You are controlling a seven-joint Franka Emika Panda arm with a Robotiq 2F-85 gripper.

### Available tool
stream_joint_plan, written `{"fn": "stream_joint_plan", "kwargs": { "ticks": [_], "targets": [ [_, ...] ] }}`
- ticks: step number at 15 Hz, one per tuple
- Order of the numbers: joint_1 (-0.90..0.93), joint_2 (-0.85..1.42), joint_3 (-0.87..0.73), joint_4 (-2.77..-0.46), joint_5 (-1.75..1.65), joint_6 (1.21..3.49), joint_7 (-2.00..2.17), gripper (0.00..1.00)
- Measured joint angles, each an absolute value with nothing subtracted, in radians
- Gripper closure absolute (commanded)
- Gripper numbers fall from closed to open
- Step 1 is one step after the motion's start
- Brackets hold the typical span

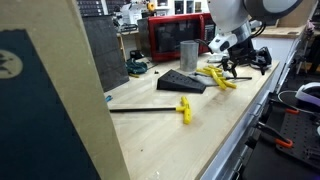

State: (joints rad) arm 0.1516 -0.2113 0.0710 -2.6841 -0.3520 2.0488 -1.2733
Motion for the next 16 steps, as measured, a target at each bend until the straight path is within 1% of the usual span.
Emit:
{"fn": "stream_joint_plan", "kwargs": {
  "ticks": [16],
  "targets": [
    [0.072,-0.176,0.017,-2.728,-0.412,2.050,-1.265,0.00]
  ]
}}
